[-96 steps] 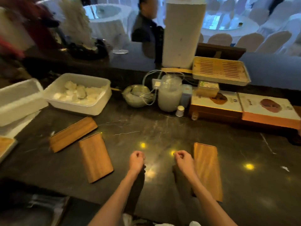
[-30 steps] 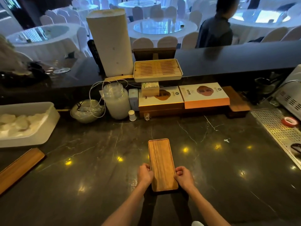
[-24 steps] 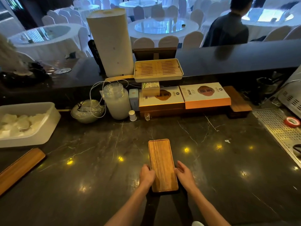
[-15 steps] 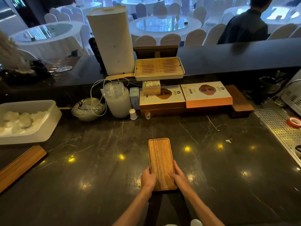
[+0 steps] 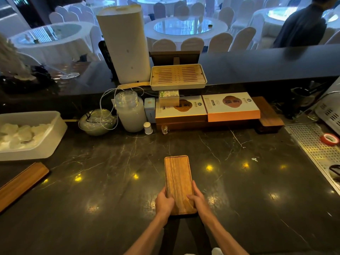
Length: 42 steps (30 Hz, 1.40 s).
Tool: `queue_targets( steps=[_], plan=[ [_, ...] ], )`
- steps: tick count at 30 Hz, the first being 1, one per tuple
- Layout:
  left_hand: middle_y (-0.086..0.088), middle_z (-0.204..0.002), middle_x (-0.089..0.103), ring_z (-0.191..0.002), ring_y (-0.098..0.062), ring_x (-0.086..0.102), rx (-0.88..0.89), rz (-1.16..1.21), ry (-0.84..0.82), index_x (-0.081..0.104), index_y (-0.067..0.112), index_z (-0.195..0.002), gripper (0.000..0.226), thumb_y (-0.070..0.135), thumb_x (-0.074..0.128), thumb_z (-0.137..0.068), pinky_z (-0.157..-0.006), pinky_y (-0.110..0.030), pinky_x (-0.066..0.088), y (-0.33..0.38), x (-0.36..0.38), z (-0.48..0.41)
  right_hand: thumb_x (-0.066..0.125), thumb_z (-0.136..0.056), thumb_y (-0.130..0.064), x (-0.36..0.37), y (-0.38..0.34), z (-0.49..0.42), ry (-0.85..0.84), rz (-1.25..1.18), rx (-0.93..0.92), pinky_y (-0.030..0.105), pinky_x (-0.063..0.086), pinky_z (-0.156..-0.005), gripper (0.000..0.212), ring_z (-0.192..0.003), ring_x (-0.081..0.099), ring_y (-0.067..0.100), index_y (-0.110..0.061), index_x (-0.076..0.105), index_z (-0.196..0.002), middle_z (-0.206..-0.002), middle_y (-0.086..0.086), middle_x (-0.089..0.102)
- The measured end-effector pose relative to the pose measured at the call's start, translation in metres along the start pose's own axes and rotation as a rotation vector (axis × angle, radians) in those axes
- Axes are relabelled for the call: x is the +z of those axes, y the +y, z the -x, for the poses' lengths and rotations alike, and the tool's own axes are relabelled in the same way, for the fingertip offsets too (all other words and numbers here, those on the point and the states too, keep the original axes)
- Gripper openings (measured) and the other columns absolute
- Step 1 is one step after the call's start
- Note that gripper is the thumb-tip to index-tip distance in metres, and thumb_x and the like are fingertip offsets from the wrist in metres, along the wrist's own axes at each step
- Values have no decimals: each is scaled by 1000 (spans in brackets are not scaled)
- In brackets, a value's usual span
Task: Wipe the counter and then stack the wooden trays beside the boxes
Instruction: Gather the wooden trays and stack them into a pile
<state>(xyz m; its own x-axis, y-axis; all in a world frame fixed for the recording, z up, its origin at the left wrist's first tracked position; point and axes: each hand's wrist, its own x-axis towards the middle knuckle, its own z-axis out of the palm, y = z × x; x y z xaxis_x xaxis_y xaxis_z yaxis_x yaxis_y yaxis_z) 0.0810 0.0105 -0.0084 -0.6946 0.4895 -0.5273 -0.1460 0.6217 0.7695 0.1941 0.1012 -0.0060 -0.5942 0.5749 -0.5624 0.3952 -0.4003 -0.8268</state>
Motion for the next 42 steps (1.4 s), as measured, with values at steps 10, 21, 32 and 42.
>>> queue_targets(
  steps=[10,21,32,42],
  plan=[
    [-1,-119,66,-107,-16,62,-23,43,-125,55,17,-128,32,22,54,-96,-96,-38,53,8,-12,1,51,-95,-8,-10,-3,-5,-18,18,7,34,47,-98,61,-116,51,11,-25,30,-149,-129,-12,50],
    [-19,-84,55,-60,-17,44,-36,84,138,54,13,-69,34,22,45,-101,-60,-31,33,-7,-238,-70,56,-95,-18,80,-134,-55,45,528,-338,32,49,-89,20,-99,63,19,-8,68,-109,-104,5,68],
    [-23,-105,66,-98,-36,64,-172,132,579,65,-2,-94,37,23,39,-100,-93,-49,49,-94,-608,-86,58,-90,-45,505,-231,-116,-379,945,-487,37,51,-95,34,-106,65,18,-20,69,-111,-112,1,70],
    [-22,-119,66,-112,-37,60,-441,73,611,65,-1,-113,32,19,45,-98,-92,-42,48,-188,-697,-142,54,-90,-37,680,-181,-179,-359,1307,-307,39,50,-94,36,-111,61,25,-20,62,-120,-122,6,64]
  ],
)
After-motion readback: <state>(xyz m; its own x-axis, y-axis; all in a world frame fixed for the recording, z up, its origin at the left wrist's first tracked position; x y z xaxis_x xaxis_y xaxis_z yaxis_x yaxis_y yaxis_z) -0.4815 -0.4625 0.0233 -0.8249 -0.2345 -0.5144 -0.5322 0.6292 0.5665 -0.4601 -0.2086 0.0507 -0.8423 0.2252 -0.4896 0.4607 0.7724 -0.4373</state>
